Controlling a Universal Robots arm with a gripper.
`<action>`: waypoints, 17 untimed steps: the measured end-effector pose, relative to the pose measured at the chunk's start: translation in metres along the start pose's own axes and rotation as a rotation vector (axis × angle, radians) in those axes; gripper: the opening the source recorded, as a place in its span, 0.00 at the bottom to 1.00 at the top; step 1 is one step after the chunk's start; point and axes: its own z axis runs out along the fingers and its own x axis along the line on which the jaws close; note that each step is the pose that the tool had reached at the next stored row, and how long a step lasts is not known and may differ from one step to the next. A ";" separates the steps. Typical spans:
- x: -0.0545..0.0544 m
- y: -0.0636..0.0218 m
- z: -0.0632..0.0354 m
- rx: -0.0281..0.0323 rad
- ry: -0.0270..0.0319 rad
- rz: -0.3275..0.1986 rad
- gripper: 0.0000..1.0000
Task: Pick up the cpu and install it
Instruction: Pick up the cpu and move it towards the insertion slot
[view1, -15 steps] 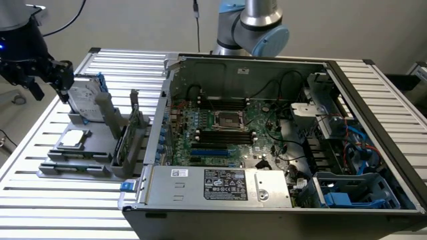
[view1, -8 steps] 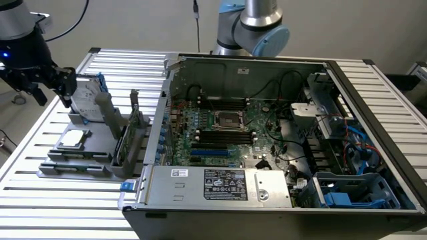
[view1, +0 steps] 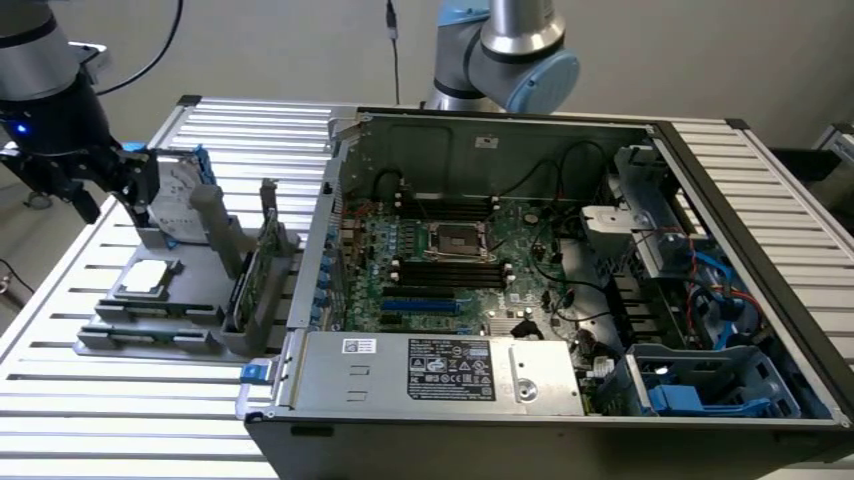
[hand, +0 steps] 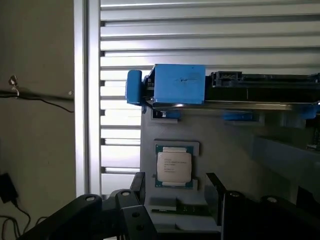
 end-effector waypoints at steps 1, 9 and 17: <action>0.000 -0.0007 0.0019 0.0001 0.0001 0.000 0.60; -0.002 -0.0055 0.0162 0.0000 0.0001 0.000 0.60; -0.003 -0.0094 0.0304 0.0001 0.0001 0.000 0.60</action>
